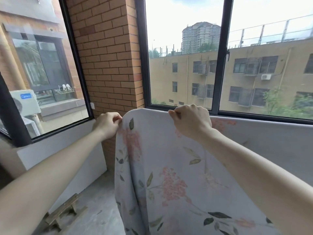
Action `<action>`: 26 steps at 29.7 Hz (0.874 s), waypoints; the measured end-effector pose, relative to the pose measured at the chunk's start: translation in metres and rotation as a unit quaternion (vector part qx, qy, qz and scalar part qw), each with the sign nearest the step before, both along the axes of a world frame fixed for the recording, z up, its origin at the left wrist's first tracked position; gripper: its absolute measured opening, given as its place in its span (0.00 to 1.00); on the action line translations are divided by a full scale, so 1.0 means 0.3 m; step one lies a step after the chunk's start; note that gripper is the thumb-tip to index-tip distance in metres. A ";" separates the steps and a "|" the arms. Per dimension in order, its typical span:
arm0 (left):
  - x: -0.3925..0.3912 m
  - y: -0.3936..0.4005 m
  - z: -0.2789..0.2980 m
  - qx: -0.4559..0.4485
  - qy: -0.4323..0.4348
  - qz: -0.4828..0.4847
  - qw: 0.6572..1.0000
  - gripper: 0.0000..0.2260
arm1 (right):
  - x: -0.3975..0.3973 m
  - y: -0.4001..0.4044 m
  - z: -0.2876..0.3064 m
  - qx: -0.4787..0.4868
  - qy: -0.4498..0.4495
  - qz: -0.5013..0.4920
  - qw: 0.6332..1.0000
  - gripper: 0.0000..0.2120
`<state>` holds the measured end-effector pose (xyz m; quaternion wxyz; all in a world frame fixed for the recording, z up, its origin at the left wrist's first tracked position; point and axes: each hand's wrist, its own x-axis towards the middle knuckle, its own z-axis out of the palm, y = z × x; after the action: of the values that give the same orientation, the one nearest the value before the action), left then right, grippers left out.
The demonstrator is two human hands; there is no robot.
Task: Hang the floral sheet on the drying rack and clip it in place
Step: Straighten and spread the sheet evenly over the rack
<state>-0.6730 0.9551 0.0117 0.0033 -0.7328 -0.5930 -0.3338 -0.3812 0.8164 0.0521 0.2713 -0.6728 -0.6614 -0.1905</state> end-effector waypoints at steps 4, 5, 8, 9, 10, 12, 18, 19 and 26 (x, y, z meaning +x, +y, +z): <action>0.028 0.018 0.073 0.037 0.025 0.018 0.999 0.07 | 0.005 -0.001 0.010 -0.022 0.023 -0.003 0.999 0.26; 0.035 0.030 0.100 0.051 0.019 0.018 0.998 0.07 | 0.003 0.003 0.012 -0.024 0.023 -0.002 0.999 0.26; 0.089 0.055 0.161 0.084 -0.001 0.012 0.996 0.08 | -0.001 0.008 0.019 -0.031 0.025 0.001 0.999 0.27; 0.112 0.063 0.177 0.076 -0.009 0.010 0.997 0.08 | 0.001 0.007 0.031 -0.033 0.023 -0.002 0.999 0.27; 0.123 0.078 0.167 0.039 -0.019 0.003 0.999 0.07 | 0.000 0.010 0.027 -0.039 0.022 -0.005 0.999 0.27; 0.120 0.106 0.163 -0.087 -0.058 -0.050 0.993 0.07 | 0.012 0.007 0.039 -0.046 0.014 -0.016 0.999 0.28; 0.014 0.117 0.038 -0.198 -0.222 -0.118 0.947 0.07 | 0.018 -0.002 0.007 -0.041 -0.020 -0.020 0.999 0.26; 0.008 0.102 0.006 -0.167 -0.249 -0.106 0.948 0.05 | 0.011 0.000 0.001 -0.034 -0.024 -0.016 0.999 0.25; -0.079 -0.036 -0.335 -0.165 -0.197 -0.092 0.962 0.14 | -0.040 0.015 -0.044 0.020 -0.020 -0.012 1.000 0.17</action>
<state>-0.6966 0.9443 -0.0890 -0.2656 -0.6940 -0.5590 -0.3679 -0.3932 0.8208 0.0390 0.2685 -0.6714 -0.6546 -0.2205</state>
